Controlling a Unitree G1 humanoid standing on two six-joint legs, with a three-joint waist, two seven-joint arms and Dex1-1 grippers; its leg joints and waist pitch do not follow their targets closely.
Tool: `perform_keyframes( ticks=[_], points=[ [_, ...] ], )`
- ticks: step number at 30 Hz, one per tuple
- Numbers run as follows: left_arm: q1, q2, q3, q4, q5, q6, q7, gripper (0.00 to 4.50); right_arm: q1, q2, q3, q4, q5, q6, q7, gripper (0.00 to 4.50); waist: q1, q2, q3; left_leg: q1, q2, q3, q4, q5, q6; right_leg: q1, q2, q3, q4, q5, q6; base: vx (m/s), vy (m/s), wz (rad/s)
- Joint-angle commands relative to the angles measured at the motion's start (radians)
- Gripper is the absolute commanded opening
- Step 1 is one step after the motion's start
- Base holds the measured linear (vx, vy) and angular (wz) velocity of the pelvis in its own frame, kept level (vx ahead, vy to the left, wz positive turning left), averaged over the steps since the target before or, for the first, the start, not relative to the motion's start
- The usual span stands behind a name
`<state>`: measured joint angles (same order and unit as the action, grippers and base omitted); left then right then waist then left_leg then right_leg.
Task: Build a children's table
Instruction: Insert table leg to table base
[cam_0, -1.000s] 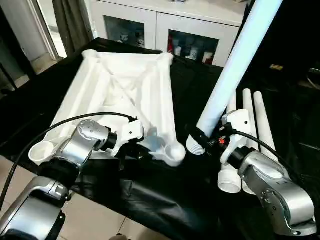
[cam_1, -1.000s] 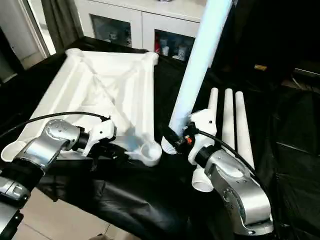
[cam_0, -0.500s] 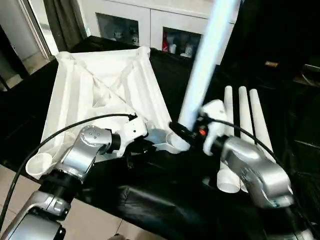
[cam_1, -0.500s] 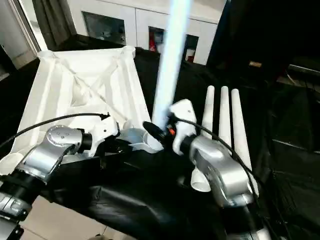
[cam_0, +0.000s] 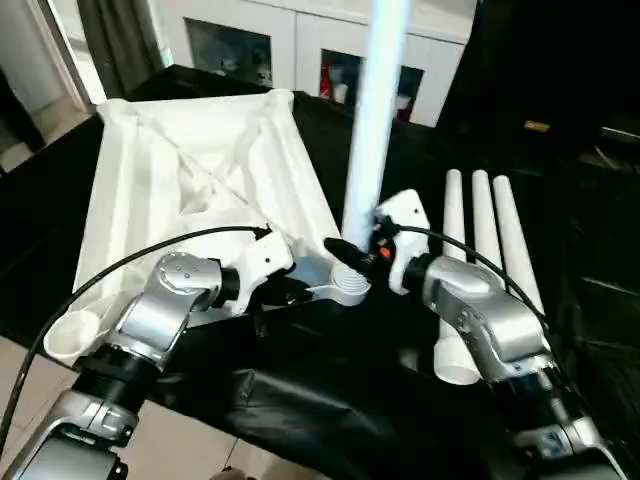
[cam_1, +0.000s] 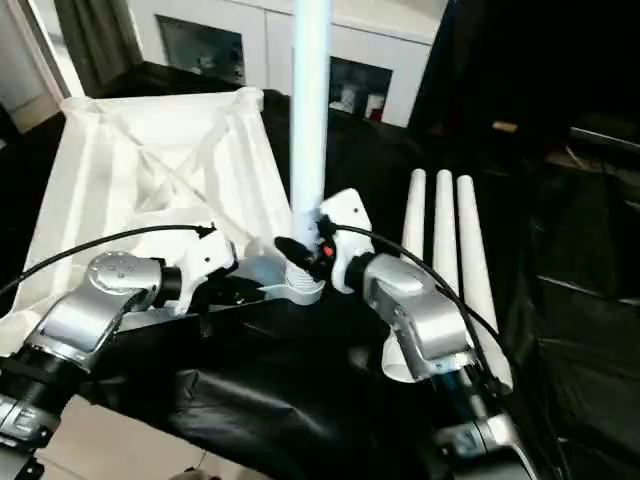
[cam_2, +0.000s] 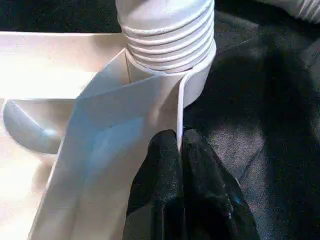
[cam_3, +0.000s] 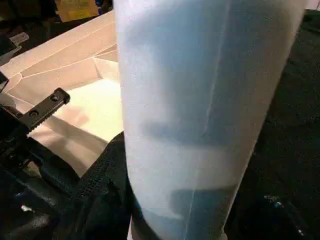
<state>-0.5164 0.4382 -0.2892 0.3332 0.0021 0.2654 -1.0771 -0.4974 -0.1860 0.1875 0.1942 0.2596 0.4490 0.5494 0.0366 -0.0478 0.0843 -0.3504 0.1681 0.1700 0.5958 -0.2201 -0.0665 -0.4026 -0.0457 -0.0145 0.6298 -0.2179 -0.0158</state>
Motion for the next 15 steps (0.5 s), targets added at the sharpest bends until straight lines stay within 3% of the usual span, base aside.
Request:
perform_keyframes(
  ticks=[1,8,15],
  points=[
    [0.023,0.004,-0.044,0.012,0.004,0.033,-0.047,0.00,-0.018,-0.004,0.008,0.049,-0.030,-0.009,0.004,1.89,0.007,-0.001,-0.055,-0.002,0.054,-0.013,-0.071,-0.009,0.052,0.058,-0.092,0.047,-0.060,0.028,-0.257,0.000,0.000,0.00],
    [0.002,0.027,-0.083,0.022,0.034,0.100,-0.068,0.00,-0.035,-0.003,0.023,0.089,-0.041,-0.019,0.039,1.89,0.006,0.001,-0.057,0.000,0.054,-0.012,-0.069,0.009,0.054,0.060,-0.090,0.048,-0.055,0.085,-0.272,0.000,0.000,0.00],
    [-0.016,0.028,-0.093,0.033,0.058,0.106,-0.045,0.00,-0.032,0.001,0.016,0.105,-0.041,-0.036,0.043,1.89,0.008,0.004,-0.060,0.003,0.058,-0.013,-0.071,-0.021,0.036,0.061,-0.093,0.047,-0.059,0.044,-0.275,0.000,0.000,0.00]
  ],
)
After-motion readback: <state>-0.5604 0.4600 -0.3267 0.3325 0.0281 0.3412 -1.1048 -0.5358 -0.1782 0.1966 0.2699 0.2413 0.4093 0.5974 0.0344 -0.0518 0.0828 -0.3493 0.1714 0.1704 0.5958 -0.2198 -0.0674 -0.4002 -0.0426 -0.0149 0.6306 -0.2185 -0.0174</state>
